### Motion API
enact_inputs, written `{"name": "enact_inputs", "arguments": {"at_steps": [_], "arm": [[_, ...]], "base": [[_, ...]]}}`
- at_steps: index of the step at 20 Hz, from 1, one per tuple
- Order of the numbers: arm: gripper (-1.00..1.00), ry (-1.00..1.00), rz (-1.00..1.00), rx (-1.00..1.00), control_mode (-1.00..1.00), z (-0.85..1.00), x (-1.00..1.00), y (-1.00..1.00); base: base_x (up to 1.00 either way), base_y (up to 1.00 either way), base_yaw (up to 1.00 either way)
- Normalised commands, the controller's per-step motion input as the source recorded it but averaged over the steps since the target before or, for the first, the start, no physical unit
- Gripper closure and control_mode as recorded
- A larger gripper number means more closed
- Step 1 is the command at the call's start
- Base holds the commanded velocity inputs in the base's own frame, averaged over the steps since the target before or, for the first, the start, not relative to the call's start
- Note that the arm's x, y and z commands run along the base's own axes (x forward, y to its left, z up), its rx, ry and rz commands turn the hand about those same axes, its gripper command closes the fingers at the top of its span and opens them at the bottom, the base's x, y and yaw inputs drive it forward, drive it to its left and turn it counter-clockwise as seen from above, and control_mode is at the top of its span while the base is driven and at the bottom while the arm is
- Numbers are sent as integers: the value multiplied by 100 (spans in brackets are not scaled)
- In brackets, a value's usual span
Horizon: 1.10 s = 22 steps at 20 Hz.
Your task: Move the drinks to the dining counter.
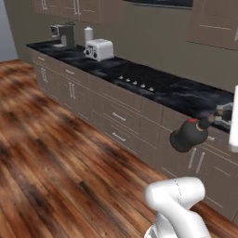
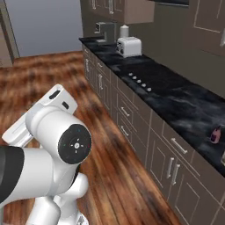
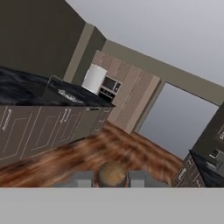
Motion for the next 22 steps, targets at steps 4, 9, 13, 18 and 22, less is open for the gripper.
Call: {"name": "enact_inputs", "arguments": {"at_steps": [4,9,13,18,22], "arm": [[100,0,0,0,100,0,0,0],[100,0,0,0,100,0,0,0],[100,0,0,0,100,0,0,0],[100,0,0,0,100,0,0,0],[100,0,0,0,100,0,0,0]], "base": [[28,27,34],[39,24,33],[42,27,33],[41,32,32],[39,33,32]]}}
